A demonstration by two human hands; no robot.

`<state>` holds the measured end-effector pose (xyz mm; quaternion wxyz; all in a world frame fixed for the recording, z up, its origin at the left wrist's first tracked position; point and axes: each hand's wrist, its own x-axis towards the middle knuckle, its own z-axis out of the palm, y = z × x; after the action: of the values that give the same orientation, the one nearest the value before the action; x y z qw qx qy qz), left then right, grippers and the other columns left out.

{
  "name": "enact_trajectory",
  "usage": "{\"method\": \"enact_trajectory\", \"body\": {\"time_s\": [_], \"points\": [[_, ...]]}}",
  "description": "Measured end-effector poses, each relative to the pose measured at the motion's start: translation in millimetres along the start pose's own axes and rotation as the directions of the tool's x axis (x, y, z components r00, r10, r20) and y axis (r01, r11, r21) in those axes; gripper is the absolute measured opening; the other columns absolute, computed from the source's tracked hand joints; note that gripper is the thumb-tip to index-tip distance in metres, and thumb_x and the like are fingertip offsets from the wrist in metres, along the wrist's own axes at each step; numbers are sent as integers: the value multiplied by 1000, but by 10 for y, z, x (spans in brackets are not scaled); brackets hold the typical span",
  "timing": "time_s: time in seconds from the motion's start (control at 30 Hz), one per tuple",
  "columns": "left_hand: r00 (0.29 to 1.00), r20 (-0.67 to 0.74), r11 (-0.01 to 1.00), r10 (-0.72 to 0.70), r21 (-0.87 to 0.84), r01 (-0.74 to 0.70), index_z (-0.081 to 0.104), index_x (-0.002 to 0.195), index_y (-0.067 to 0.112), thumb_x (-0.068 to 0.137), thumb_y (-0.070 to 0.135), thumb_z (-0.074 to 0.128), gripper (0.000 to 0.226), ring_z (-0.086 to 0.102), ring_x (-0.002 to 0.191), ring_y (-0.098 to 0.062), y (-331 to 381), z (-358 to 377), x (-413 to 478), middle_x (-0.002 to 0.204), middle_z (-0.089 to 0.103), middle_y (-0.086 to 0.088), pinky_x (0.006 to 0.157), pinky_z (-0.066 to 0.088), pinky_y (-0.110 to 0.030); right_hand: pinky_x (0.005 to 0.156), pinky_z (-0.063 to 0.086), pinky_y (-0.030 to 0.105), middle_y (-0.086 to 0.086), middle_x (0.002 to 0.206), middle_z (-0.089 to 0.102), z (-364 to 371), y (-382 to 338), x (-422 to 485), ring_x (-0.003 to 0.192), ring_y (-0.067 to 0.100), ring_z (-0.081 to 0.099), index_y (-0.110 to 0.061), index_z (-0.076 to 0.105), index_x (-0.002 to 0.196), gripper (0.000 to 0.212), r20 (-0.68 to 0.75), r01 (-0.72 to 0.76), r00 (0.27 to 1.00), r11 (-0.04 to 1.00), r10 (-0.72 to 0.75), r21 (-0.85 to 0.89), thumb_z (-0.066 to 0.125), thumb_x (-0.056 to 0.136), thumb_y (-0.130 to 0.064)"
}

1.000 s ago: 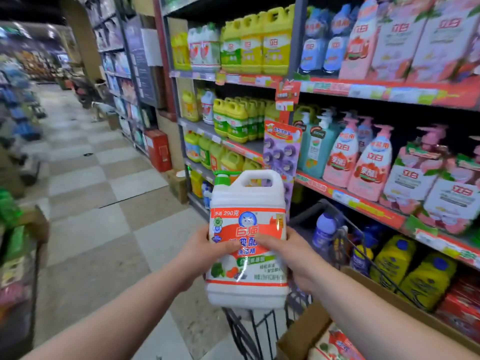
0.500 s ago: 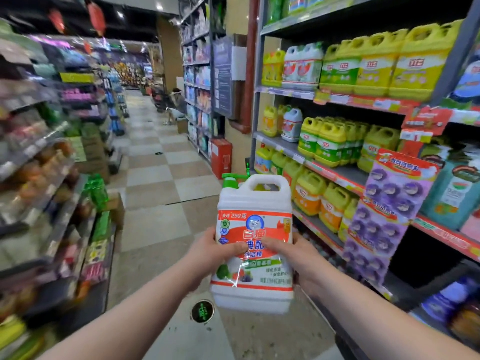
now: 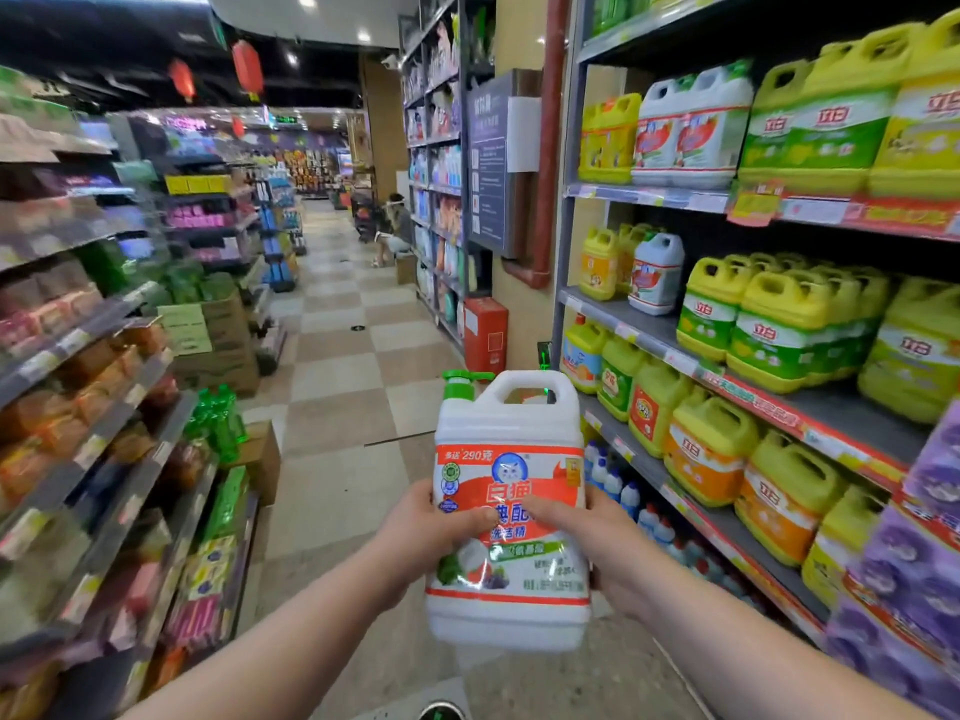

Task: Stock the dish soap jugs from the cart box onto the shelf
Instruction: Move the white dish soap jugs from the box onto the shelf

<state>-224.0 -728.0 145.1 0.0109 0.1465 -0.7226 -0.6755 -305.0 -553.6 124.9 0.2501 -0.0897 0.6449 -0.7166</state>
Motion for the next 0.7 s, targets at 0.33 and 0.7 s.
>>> {"method": "enact_trajectory", "body": {"time_s": [0.33,0.7], "points": [[999,24,1000,-22,-19,22,59,104,16,71,22,80,40,74,77,-19,366,-6,1737,90,76,-1,56,57,-26,69,59,42,9,93,76,-401,-511,1578,82,30,73,-17,60,112,72,-8,-33,999,999,33,-24,87,46,-31],[983,184,1000,-23,-5,24,60,104,16,70,23,80,40,74,76,-18,599,-299,3699,88,76,0,57,57,-27,51,56,30,11,86,76,-560,-800,3232,73,27,74,-10,60,110,51,-207,-18,978,999,23,27,83,65,-14]]}}
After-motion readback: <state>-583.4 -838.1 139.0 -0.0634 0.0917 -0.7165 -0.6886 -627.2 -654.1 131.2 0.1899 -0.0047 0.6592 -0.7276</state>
